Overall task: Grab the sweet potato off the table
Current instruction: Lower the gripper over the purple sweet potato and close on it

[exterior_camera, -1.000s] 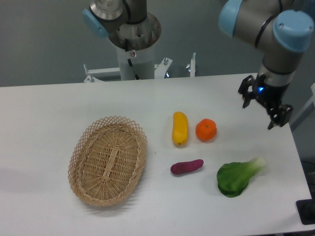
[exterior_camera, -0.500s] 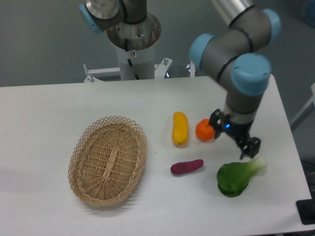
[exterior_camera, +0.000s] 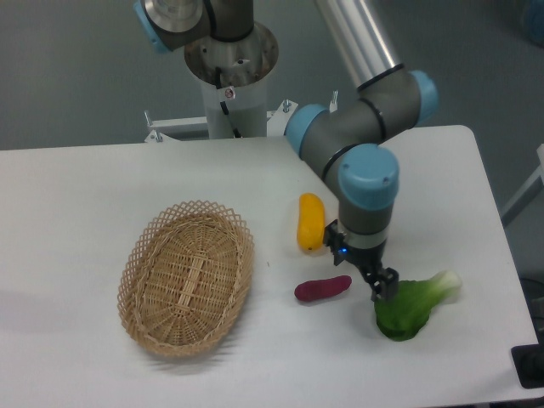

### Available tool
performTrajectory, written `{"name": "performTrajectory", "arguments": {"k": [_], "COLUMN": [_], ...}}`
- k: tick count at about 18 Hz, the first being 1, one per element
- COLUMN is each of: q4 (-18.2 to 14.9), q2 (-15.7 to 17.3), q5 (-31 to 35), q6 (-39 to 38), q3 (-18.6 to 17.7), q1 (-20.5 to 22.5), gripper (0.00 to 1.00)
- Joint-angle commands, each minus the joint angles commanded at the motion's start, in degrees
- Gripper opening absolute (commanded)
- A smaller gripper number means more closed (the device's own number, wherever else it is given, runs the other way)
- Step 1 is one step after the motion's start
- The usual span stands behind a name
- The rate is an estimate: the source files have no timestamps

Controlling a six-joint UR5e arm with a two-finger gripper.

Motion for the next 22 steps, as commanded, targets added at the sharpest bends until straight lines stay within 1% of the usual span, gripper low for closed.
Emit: {"name": "performTrajectory", "arguments": {"k": [5,9,11,16,19,22], "q4": [-0.09,0.27,0.35,0.79,2.37,2.55], "q2": [-0.71,-2.02,-2.11,-2.90,-2.99,-2.91], "q5": [0.18,0.36,0.53,0.62,0.62,0.79], "q6": [-0.88,-4.39,-6.15,-6.42,-6.33,-6.07], "q3": [-0.44,-0.44,-1.49,-1.76,-2.63,-3.16], "q1": [-1.15,-3.08,-4.22,-4.58,-4.58,-4.58], "gripper": [1.00,1.00,1.00,1.00,0.96,0.92]}}
